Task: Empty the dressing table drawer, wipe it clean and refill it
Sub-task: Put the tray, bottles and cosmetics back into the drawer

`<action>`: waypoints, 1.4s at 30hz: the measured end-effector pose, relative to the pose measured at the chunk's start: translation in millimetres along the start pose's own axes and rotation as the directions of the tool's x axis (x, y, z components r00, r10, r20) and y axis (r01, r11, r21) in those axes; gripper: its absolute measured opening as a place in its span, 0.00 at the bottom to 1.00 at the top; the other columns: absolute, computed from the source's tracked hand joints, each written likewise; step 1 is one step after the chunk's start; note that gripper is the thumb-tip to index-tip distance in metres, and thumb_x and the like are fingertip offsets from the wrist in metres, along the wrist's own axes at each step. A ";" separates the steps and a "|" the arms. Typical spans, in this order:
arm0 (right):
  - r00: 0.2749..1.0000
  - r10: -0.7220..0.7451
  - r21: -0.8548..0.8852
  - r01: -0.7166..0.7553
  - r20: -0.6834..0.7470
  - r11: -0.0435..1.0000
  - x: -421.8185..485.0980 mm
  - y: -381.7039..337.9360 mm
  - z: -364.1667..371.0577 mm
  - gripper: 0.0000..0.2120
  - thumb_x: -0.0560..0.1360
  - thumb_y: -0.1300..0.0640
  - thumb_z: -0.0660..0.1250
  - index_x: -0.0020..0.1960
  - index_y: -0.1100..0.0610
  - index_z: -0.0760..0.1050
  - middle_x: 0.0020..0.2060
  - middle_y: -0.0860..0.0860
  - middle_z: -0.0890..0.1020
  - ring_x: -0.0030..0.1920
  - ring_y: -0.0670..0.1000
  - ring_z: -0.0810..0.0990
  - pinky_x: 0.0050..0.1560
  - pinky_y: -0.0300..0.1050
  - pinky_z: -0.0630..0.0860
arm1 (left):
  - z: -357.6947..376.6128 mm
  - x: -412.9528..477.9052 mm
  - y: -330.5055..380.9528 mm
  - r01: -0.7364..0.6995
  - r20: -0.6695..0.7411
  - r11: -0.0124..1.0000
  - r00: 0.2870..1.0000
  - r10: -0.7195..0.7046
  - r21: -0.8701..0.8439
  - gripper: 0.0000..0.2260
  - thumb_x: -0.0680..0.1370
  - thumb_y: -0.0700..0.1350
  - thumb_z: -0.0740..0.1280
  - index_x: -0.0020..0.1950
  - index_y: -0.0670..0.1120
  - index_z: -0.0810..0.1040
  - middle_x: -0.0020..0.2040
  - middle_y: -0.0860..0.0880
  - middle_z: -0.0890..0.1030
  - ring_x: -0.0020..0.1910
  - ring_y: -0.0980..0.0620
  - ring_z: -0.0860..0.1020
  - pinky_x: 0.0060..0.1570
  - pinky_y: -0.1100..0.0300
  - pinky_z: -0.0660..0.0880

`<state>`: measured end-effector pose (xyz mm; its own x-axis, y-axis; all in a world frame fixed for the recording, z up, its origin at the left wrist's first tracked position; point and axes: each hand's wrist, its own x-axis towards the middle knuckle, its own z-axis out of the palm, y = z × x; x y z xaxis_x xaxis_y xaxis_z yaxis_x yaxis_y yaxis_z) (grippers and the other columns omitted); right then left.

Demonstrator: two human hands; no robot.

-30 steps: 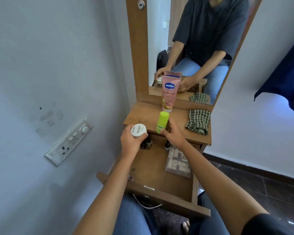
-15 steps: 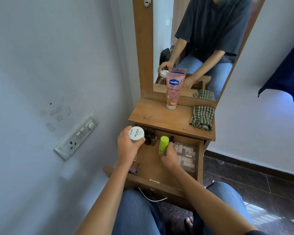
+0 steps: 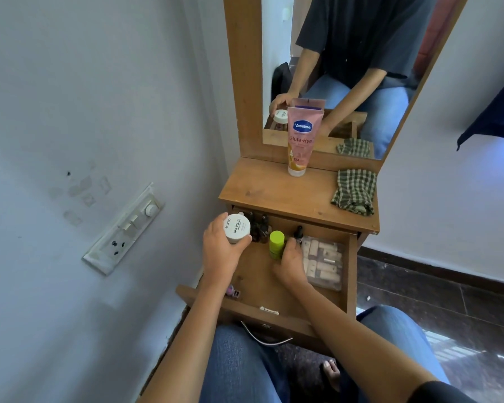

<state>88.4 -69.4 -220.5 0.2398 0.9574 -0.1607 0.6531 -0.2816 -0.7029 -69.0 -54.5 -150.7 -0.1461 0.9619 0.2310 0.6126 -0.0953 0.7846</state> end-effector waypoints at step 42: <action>0.938 0.125 0.741 -0.333 0.323 0.584 2.1 -50.1 -13.3 0.19 0.78 0.44 0.62 0.47 0.59 0.79 0.33 0.51 0.80 0.32 0.47 0.77 0.35 0.40 0.74 | 11.6 7.2 -5.5 -0.135 0.099 0.974 0.988 0.118 0.182 0.32 0.65 0.58 0.76 0.65 0.50 0.72 0.57 0.51 0.80 0.56 0.52 0.76 0.58 0.50 0.73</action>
<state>65.7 -54.0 -176.3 0.0749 0.8835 -0.4625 -0.2305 -0.4359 -0.8700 -64.4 -44.0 -160.1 0.0048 0.9645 0.2641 0.7574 -0.1759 0.6288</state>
